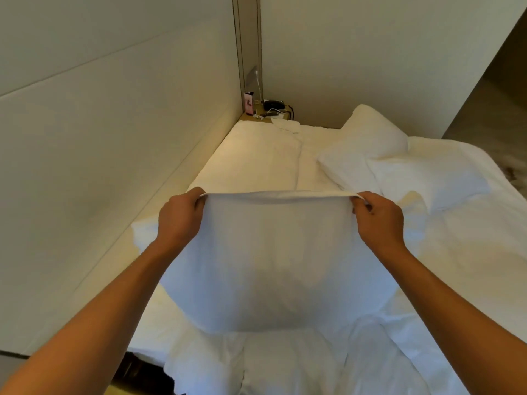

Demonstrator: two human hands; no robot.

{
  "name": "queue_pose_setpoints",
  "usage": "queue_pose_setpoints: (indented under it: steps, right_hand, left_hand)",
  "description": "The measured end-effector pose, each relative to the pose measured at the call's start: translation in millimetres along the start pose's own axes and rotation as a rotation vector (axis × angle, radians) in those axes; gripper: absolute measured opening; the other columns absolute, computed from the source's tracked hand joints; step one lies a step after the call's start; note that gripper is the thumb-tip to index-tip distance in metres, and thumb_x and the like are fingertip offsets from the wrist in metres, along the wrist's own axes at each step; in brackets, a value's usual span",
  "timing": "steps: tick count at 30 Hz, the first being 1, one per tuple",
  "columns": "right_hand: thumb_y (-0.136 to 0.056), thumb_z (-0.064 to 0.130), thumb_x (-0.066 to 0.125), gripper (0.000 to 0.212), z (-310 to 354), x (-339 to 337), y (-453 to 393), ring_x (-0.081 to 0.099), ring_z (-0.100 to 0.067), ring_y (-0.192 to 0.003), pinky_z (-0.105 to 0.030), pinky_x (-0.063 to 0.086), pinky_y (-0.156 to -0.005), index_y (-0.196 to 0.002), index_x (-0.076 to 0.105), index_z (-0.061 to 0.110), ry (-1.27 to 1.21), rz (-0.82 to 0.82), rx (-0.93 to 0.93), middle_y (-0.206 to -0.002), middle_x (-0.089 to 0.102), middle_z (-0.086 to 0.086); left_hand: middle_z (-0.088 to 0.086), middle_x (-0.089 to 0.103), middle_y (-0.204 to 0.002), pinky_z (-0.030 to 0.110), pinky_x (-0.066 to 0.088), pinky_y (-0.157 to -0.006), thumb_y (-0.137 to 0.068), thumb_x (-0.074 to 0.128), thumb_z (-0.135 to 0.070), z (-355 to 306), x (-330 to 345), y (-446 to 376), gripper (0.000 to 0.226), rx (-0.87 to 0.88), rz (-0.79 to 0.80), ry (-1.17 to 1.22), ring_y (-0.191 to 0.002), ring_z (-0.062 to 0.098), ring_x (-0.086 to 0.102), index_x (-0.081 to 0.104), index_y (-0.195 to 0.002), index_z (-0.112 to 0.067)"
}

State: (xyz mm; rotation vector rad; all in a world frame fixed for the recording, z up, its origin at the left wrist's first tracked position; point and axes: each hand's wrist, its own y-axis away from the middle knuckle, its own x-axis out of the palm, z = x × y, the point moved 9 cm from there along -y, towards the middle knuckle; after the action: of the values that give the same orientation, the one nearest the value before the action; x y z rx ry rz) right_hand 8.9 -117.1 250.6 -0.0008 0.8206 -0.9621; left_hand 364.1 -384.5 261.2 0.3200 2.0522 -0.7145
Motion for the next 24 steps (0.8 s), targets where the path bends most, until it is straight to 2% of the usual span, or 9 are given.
queue_pose_setpoints:
  steps: [2,5,8,13,15,18,21,23,24]
  right_hand:
    - [-0.107,0.035,0.052,0.031,14.7,7.6,-3.7,0.064,-0.022,-0.074,-0.033,0.048,-0.067,-0.089,0.072,0.019,0.002,-0.003,-0.011,-0.077,0.070,-0.001]
    - [-0.107,0.036,0.051,0.034,29.8,30.0,6.9,0.062,-0.021,-0.069,-0.031,0.042,-0.064,-0.083,0.068,0.020,-0.003,0.010,-0.007,-0.072,0.066,0.001]
    - [-0.108,0.035,0.051,0.031,34.8,60.5,24.2,0.061,-0.020,-0.069,-0.029,0.040,-0.061,-0.087,0.070,0.022,0.008,0.037,0.007,-0.075,0.068,0.002]
    - [-0.108,0.036,0.050,0.028,38.6,109.8,34.3,0.061,-0.021,-0.072,-0.028,0.039,-0.064,-0.093,0.071,0.023,0.057,0.108,0.016,-0.079,0.068,0.002]
    - [-0.108,0.035,0.050,0.027,37.2,132.7,36.4,0.062,-0.022,-0.074,-0.030,0.041,-0.067,-0.096,0.071,0.021,0.113,0.154,0.008,-0.084,0.069,0.000]
    - [-0.107,0.031,0.055,0.022,30.5,159.0,37.6,0.063,-0.024,-0.081,-0.030,0.044,-0.073,-0.105,0.072,0.017,0.176,0.181,0.000,-0.100,0.070,-0.005]
    - [-0.103,0.032,0.062,0.019,28.0,176.1,32.5,0.067,-0.027,-0.089,-0.032,0.049,-0.079,-0.107,0.070,0.015,0.222,0.198,-0.018,-0.110,0.070,-0.007]
    - [-0.101,0.035,0.066,0.019,26.6,182.8,28.7,0.066,-0.026,-0.087,-0.035,0.052,-0.078,-0.101,0.067,0.016,0.253,0.218,-0.010,-0.103,0.070,-0.006]
    - [-0.100,0.036,0.067,0.018,24.4,184.3,27.2,0.066,-0.026,-0.085,-0.035,0.052,-0.076,-0.096,0.065,0.018,0.264,0.224,0.004,-0.096,0.070,-0.004]
  left_hand:
    - [0.004,0.074,-0.096,0.040,0.057,-0.074,-0.107,0.044,-0.028,9.2,-17.6,-5.2,0.025,-0.011,-0.019,0.001,-0.084,0.030,0.067,0.069,-0.110,-0.026]
    - [0.004,0.074,-0.095,0.036,0.054,-0.070,-0.106,0.044,-0.027,32.9,-28.8,-0.4,0.023,-0.033,-0.017,-0.014,-0.079,0.026,0.064,0.067,-0.108,-0.026]
    - [0.006,0.074,-0.093,0.031,0.046,-0.067,-0.107,0.044,-0.027,67.1,-24.0,13.4,0.024,-0.082,0.015,-0.022,-0.075,0.022,0.059,0.067,-0.107,-0.024]
    - [0.006,0.074,-0.092,0.036,0.052,-0.068,-0.106,0.044,-0.024,119.8,-1.1,32.7,0.024,-0.157,0.104,-0.013,-0.080,0.028,0.063,0.068,-0.105,-0.022]
    - [0.006,0.073,-0.089,0.038,0.052,-0.066,-0.106,0.044,-0.024,141.8,15.9,40.3,0.023,-0.190,0.159,-0.004,-0.079,0.027,0.062,0.067,-0.102,-0.021]
    - [0.003,0.067,-0.076,0.032,0.041,-0.056,-0.106,0.045,-0.024,167.2,37.8,43.2,0.022,-0.220,0.191,0.070,-0.071,0.026,0.061,0.061,-0.090,-0.023]
    - [0.003,0.064,-0.074,0.038,0.053,-0.058,-0.107,0.044,-0.026,181.5,52.7,32.7,0.025,-0.260,0.208,0.184,-0.067,0.028,0.062,0.060,-0.090,-0.018]
    - [0.005,0.064,-0.078,0.042,0.058,-0.062,-0.107,0.043,-0.026,184.3,62.1,25.2,0.025,-0.269,0.246,0.229,-0.070,0.029,0.064,0.062,-0.095,-0.014]
    - [0.006,0.065,-0.079,0.039,0.057,-0.063,-0.107,0.044,-0.024,184.9,66.6,22.6,0.024,-0.269,0.265,0.234,-0.072,0.029,0.064,0.063,-0.097,-0.013]
